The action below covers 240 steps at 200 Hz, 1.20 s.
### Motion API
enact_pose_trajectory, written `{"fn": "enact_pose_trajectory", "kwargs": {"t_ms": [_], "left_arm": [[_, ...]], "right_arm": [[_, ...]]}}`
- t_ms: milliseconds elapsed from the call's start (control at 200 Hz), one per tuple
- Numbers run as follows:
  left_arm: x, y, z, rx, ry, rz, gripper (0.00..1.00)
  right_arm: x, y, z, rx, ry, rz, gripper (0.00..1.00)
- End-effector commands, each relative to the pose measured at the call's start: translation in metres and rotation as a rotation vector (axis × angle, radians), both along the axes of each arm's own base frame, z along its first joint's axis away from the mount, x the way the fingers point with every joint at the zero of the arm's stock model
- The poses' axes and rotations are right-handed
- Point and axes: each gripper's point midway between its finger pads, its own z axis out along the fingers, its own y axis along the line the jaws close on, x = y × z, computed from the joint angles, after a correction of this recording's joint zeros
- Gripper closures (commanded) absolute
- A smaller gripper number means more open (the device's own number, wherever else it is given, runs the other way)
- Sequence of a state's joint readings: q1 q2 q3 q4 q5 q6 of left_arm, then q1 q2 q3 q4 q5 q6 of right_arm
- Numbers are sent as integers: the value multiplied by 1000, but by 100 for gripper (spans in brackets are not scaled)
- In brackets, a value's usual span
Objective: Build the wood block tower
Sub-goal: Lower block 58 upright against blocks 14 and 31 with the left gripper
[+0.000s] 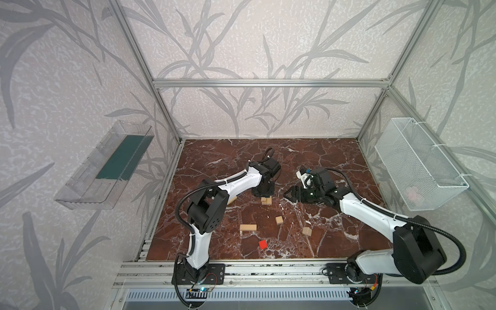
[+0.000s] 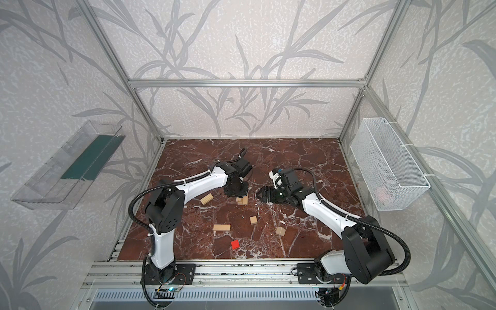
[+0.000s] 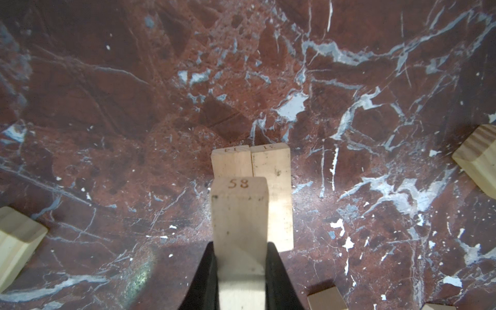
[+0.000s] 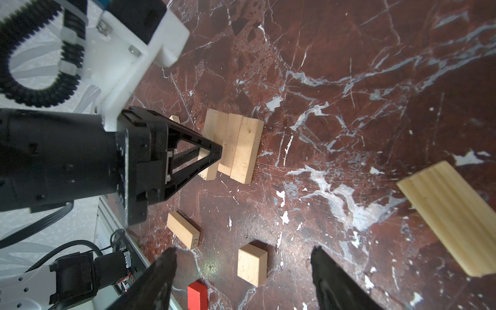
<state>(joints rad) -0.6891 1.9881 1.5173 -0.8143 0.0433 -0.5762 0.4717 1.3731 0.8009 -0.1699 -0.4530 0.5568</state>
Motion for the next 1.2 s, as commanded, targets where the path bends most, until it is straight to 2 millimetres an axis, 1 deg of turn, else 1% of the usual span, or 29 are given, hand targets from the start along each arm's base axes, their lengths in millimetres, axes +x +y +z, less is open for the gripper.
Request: {"fn": "enact_pose_trajectory", "kwargs": {"t_ms": [0, 200, 630, 885, 1060, 1195], "left_arm": [[-4, 3, -2, 46, 18, -8, 85], [-2, -1, -4, 50, 16, -13, 84], [4, -6, -8, 43, 10, 10, 82], [4, -4, -11, 50, 11, 24, 82], [5, -5, -11, 47, 8, 29, 80], [5, -4, -14, 52, 15, 34, 79]], "right_arm": [[-2, -4, 5, 8, -9, -13, 22], [0, -7, 5, 9, -11, -22, 22], [0, -9, 6, 11, -14, -27, 22], [-1, -10, 4, 10, -11, -27, 22], [-1, -10, 4, 11, -11, -29, 22], [0, -10, 4, 12, -11, -29, 22]]}}
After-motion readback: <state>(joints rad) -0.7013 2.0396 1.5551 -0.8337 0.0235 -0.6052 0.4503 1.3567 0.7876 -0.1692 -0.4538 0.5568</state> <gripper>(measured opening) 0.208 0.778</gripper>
